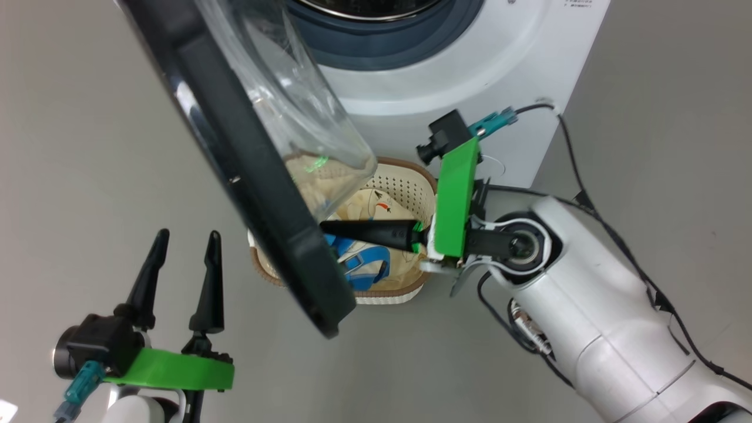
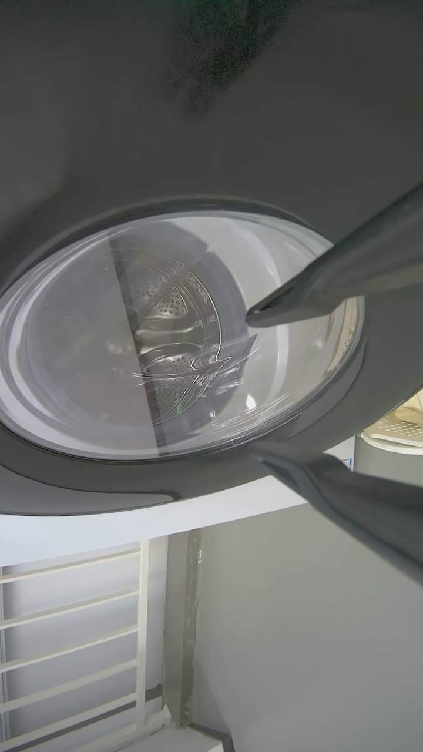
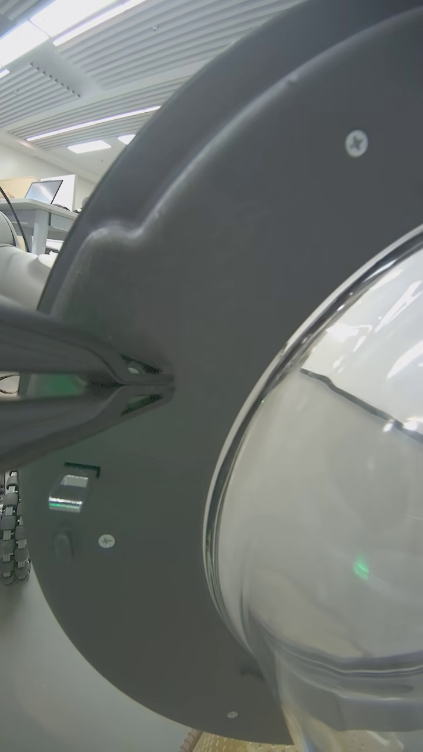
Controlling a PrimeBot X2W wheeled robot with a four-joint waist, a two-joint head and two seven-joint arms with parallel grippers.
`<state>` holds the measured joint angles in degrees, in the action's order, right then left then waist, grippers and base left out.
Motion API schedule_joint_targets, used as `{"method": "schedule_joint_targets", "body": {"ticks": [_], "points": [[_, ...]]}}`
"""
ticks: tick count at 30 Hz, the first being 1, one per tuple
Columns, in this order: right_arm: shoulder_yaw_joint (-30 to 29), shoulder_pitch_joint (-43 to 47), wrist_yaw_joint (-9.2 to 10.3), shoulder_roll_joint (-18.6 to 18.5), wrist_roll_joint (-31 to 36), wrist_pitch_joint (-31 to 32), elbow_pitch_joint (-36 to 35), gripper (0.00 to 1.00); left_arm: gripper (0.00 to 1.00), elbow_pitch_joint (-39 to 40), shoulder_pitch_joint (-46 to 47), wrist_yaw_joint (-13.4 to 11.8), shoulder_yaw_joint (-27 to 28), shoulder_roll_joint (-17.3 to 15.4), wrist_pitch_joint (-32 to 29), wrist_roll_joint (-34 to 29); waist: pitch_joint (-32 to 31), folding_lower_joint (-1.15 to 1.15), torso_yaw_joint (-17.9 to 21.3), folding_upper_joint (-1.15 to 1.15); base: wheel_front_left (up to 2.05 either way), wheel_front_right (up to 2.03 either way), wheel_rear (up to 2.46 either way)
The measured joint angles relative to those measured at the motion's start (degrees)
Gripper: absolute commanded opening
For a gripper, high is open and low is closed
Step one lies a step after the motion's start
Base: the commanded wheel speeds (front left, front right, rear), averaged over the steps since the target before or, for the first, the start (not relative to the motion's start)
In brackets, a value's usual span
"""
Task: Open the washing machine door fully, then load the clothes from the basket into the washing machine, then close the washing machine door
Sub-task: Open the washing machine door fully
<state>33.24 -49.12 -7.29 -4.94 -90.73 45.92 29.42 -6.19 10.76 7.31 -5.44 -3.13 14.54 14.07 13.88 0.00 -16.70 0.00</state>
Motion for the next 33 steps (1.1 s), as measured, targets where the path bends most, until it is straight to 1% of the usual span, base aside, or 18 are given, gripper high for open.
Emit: {"method": "schedule_joint_targets", "body": {"ticks": [1,6,12,17,21,33], "points": [[2.2,0.0,0.00,0.0,-1.8,-0.9,0.0,0.00,1.00,-0.1,0.0,0.0,0.3,0.0,0.0,-0.3,-0.4,0.00,0.1,0.00,0.00,0.00,0.00],[7.2,0.1,0.00,0.0,-5.3,-4.0,0.0,0.00,1.00,-0.3,-0.2,0.0,1.2,0.0,0.0,-0.4,-1.4,0.00,0.7,0.00,0.00,0.00,0.00],[11.0,0.1,0.00,0.1,-8.3,-7.3,0.3,0.00,1.00,-0.8,-1.4,0.0,2.7,-0.1,0.0,-0.6,-2.4,0.00,1.5,0.00,0.00,0.00,0.00],[11.2,0.1,0.00,0.4,-8.9,-10.3,1.0,0.00,1.00,-0.9,-1.9,0.0,4.1,-0.6,0.0,-1.0,-3.4,0.00,2.8,0.00,0.00,0.00,0.00],[10.2,0.8,0.00,0.3,-9.3,-12.4,0.9,0.00,1.00,-0.9,-3.7,0.0,4.9,-0.8,0.0,-1.1,-4.2,0.00,4.2,0.00,0.00,0.00,0.00],[6.0,8.5,0.00,-2.8,-10.2,-18.3,-2.6,0.00,1.00,-0.8,-6.8,0.0,8.2,-1.3,0.0,-1.8,-6.7,0.00,9.0,0.00,0.00,0.00,0.00]]}}
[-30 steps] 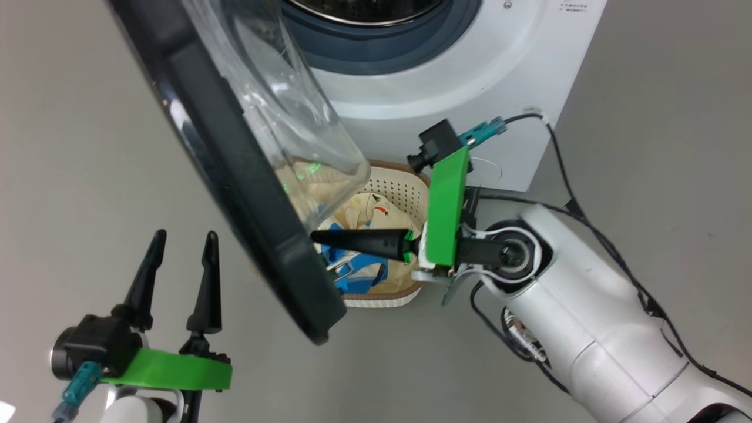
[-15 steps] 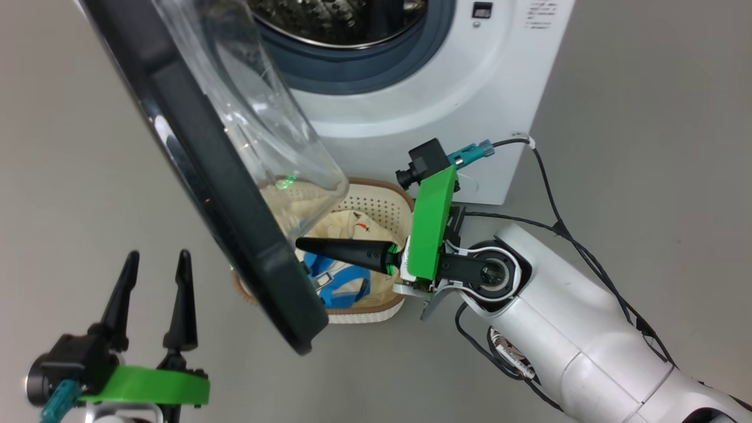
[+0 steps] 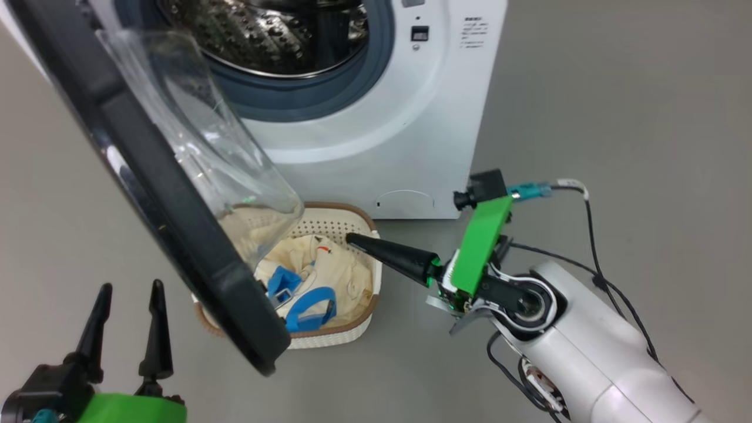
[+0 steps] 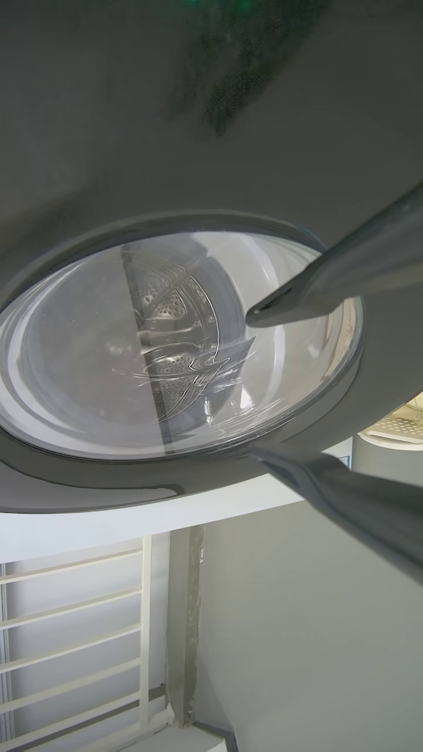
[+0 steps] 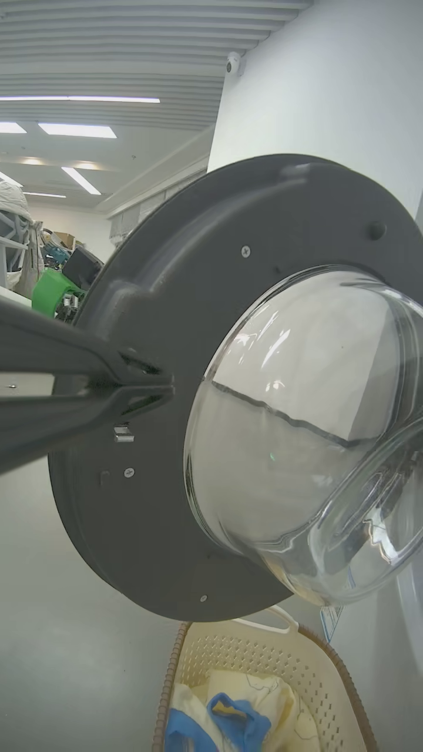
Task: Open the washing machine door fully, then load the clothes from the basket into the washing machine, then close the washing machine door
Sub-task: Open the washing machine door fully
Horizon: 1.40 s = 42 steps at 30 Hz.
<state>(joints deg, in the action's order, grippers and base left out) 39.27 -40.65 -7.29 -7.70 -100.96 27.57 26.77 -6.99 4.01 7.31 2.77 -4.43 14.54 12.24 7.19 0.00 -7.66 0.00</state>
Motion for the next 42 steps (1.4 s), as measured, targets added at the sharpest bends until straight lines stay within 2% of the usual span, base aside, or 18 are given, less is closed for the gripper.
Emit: {"method": "schedule_joint_targets", "body": {"ticks": [6,8,9,10,16,25,31,37,39,42], "points": [[-3.0,3.7,0.00,-1.1,0.0,-4.5,-2.1,0.00,1.00,0.1,-0.9,0.0,0.8,0.0,0.0,-0.2,-1.4,0.00,1.6,0.00,0.00,0.00,0.00],[-4.6,5.0,0.00,-1.3,0.0,-7.7,-2.3,0.29,1.00,0.1,-1.7,0.0,1.1,0.0,0.0,-0.2,-1.7,0.00,2.1,0.00,0.00,0.00,0.00],[-5.1,5.6,0.00,-1.3,0.1,-9.1,-2.3,0.49,1.00,0.2,-2.0,0.0,1.4,0.0,0.0,-0.4,-1.9,0.00,2.3,0.00,0.00,0.00,0.00],[-5.4,6.0,0.00,-1.4,0.3,-10.3,-2.3,1.00,1.00,0.3,-2.4,0.0,1.7,0.0,0.0,-0.6,-2.0,0.00,2.6,0.00,0.00,0.00,0.00],[-8.0,8.8,0.00,-1.5,2.2,-17.6,-2.7,1.00,1.00,0.5,-2.8,0.0,2.3,0.1,0.0,-0.6,-2.4,0.00,3.9,0.00,0.00,0.00,0.00],[-11.0,10.1,0.00,-2.5,11.0,-31.3,-4.3,1.00,1.00,1.1,-4.0,0.0,4.0,0.6,0.0,-1.1,-2.7,0.00,5.6,0.00,0.00,0.00,0.00],[-12.3,12.0,0.00,-3.6,14.4,-37.1,-4.6,1.00,1.00,1.4,-4.1,0.0,4.3,0.8,0.0,-1.1,-2.9,0.00,6.4,0.00,0.00,0.00,0.00],[-15.4,12.7,-0.01,-5.7,23.3,-41.5,-3.0,1.00,1.00,1.5,-4.8,0.0,4.4,0.9,0.0,-1.1,-3.3,0.00,7.0,0.00,0.00,0.00,0.00],[-16.9,13.0,-0.01,-6.1,28.2,-41.8,-2.3,1.00,1.00,1.5,-4.9,0.0,4.4,0.9,0.0,-1.1,-3.4,0.00,7.0,0.00,0.00,0.00,0.00],[-22.9,14.5,-0.01,-5.6,37.6,-41.9,-2.3,1.00,1.00,1.6,-4.9,0.0,4.6,1.0,0.0,-1.1,-3.4,0.00,7.1,0.00,0.00,0.00,0.00]]}}
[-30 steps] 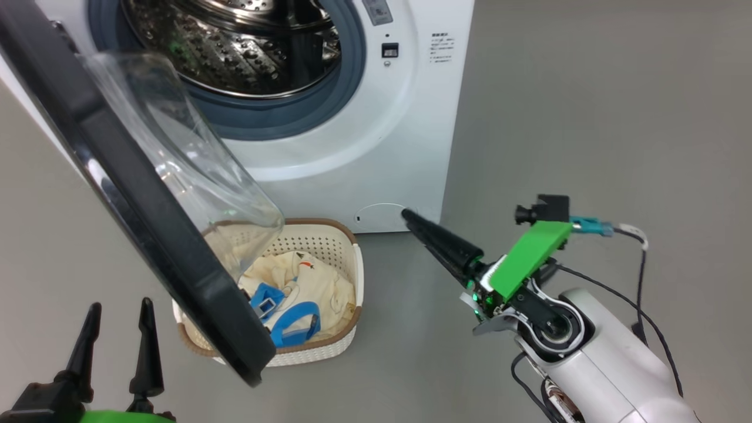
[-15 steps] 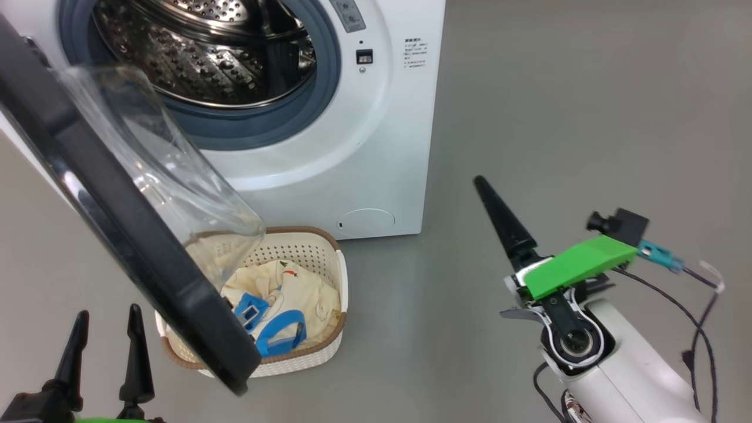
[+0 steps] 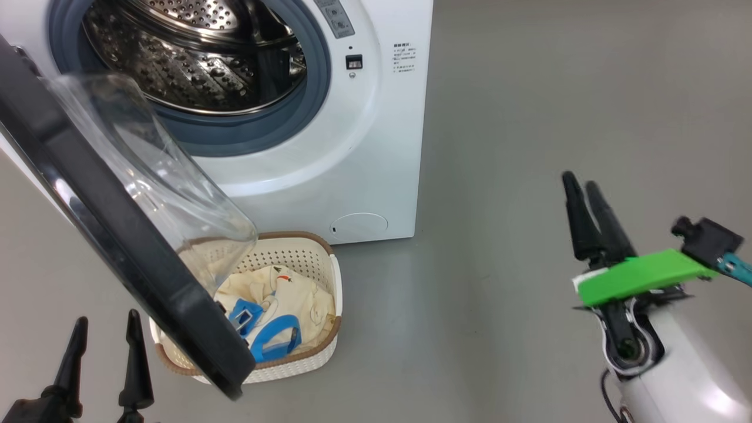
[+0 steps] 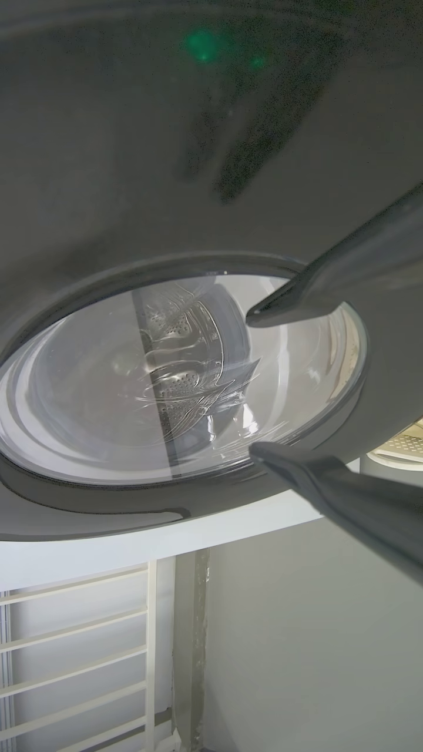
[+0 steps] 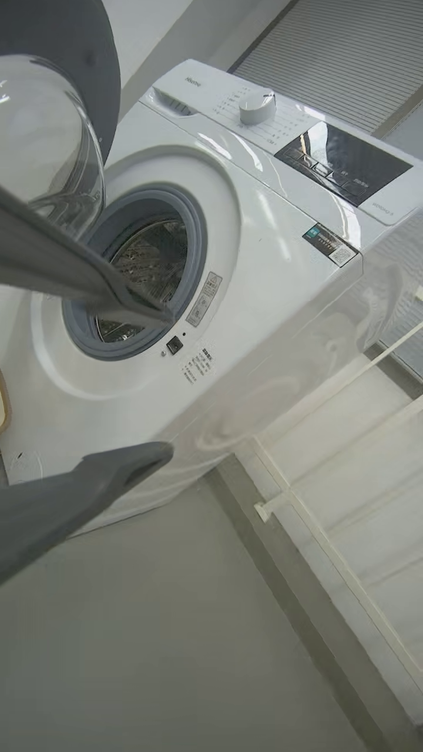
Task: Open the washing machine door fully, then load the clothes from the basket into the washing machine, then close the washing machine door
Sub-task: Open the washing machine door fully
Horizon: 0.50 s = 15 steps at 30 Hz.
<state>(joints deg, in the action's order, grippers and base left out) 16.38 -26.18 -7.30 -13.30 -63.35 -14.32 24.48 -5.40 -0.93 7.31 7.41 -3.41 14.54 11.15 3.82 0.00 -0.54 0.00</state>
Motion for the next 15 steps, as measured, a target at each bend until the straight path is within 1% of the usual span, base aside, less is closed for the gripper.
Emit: {"method": "schedule_joint_targets", "body": {"ticks": [4,6,8,11,15], "points": [[-7.7,4.0,0.00,2.9,14.4,-0.1,-2.2,1.00,1.00,0.1,0.0,0.0,0.1,0.3,0.0,-0.6,0.1,0.00,-0.1,0.00,0.00,0.00,0.00],[-10.0,6.4,0.00,4.6,21.7,-0.2,-3.6,1.00,1.00,0.1,0.0,0.0,0.2,0.3,0.0,-0.6,0.1,0.00,-0.1,0.00,0.00,0.00,0.00],[-11.1,8.6,-0.01,5.8,28.9,-0.2,-4.9,1.00,1.00,0.1,0.0,0.0,0.2,0.3,0.0,-0.6,0.1,0.00,-0.1,0.00,0.00,0.00,0.00],[-12.6,11.3,-0.01,7.4,36.5,-0.2,-6.8,1.00,1.00,0.2,-0.1,0.0,0.2,0.4,0.0,-0.6,0.0,0.00,-0.1,0.00,0.00,0.00,0.00],[-14.0,14.0,-0.01,8.7,44.4,-0.2,-8.6,1.00,1.00,0.3,-0.2,0.0,0.2,0.4,0.0,-0.6,-0.1,0.00,-0.1,0.00,0.00,0.00,0.00]]}}
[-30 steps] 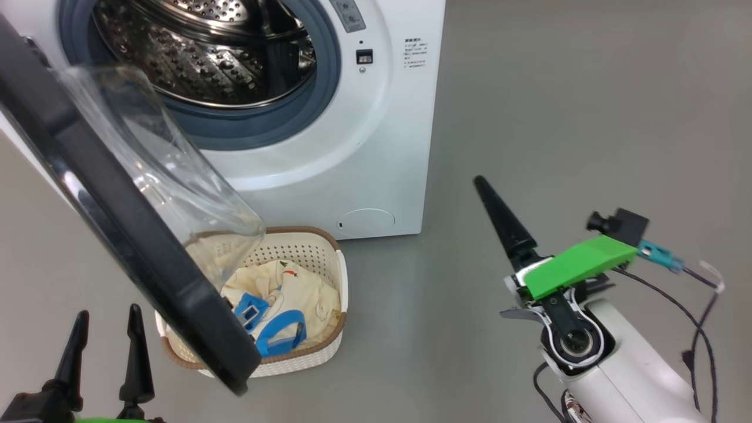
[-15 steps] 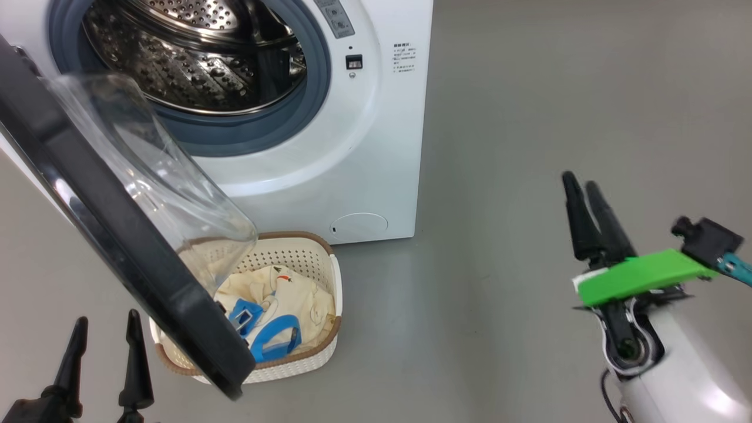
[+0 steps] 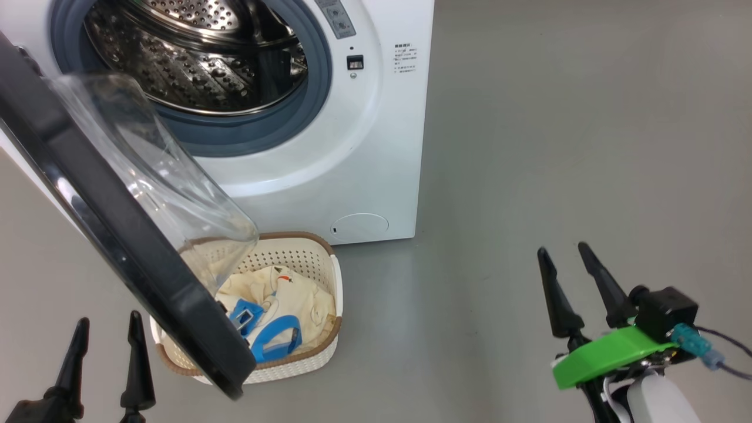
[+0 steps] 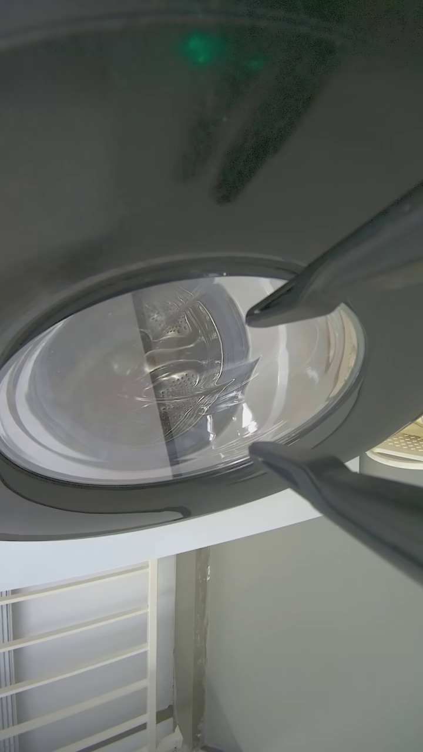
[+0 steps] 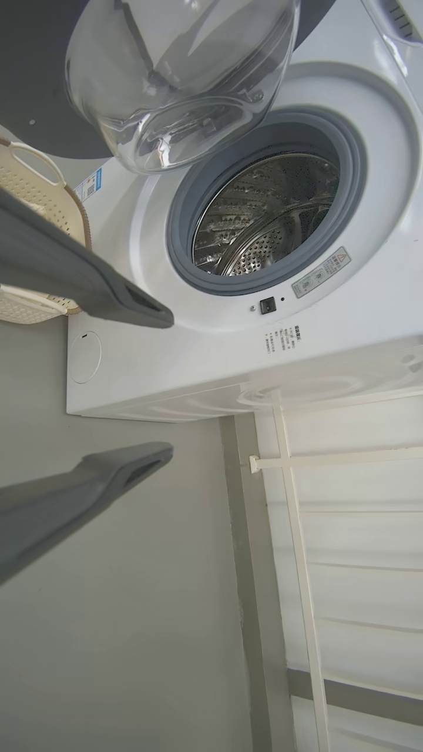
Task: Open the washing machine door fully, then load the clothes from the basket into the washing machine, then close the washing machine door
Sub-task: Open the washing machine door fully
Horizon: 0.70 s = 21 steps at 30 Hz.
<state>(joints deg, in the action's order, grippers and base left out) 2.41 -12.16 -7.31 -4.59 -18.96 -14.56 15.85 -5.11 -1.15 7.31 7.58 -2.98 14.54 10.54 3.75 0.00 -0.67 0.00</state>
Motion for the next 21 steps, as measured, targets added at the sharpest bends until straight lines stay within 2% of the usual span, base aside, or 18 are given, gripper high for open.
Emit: {"method": "schedule_joint_targets", "body": {"ticks": [5,12,21], "points": [[-2.4,2.8,-0.01,0.9,8.9,0.0,-0.7,1.00,1.00,0.0,-0.2,0.0,0.0,0.1,0.0,-0.6,-0.2,0.00,-0.1,0.00,0.00,0.00,0.00],[-4.2,5.0,-0.01,1.4,15.7,0.0,-1.8,1.00,1.00,0.1,-1.1,0.0,0.0,0.3,0.0,-0.9,-0.6,0.00,-0.3,0.00,0.00,0.00,0.00],[-4.8,5.4,-0.01,1.6,17.0,0.0,-2.0,1.00,1.00,-0.1,-1.2,0.0,0.0,0.4,0.0,-1.0,-0.7,0.00,-0.6,0.00,0.00,0.00,0.00]]}}
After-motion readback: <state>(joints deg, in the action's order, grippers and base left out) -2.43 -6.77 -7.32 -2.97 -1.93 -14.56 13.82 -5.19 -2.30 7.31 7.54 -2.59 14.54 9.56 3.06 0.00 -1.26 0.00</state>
